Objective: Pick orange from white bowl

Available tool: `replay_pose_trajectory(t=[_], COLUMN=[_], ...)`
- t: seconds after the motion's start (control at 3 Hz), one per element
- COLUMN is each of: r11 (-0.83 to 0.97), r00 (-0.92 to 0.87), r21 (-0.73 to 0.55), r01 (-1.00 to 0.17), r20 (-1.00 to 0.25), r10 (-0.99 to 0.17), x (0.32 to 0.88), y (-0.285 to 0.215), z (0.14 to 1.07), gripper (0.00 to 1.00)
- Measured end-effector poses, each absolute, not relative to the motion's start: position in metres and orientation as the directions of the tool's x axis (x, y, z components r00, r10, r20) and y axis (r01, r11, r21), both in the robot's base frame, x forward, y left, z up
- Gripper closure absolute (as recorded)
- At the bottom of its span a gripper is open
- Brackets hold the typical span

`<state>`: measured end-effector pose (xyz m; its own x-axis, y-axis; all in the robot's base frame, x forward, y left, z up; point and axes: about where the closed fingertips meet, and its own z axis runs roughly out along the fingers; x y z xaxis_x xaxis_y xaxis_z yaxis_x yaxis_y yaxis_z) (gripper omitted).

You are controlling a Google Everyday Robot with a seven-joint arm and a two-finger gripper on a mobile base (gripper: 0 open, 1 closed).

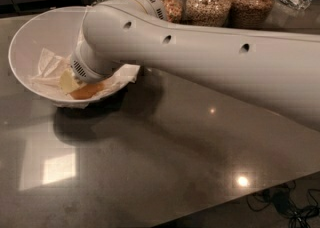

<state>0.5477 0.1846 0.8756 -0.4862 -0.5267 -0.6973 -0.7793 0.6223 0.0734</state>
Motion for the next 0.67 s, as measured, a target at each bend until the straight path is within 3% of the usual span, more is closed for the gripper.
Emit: replay_pose_trajectory(t=[0.33, 0.67], r11=[0.622, 0.622], r00=[-0.486, -0.486], r21=[0.073, 0.073], r01=[-0.779, -0.779], r20=[-0.697, -0.697], r10=[-0.527, -0.527], x=[0.5477, 0.5477], y=[0.1846, 0.1846], z=[0.8756, 0.8756], gripper=[0.83, 1.0])
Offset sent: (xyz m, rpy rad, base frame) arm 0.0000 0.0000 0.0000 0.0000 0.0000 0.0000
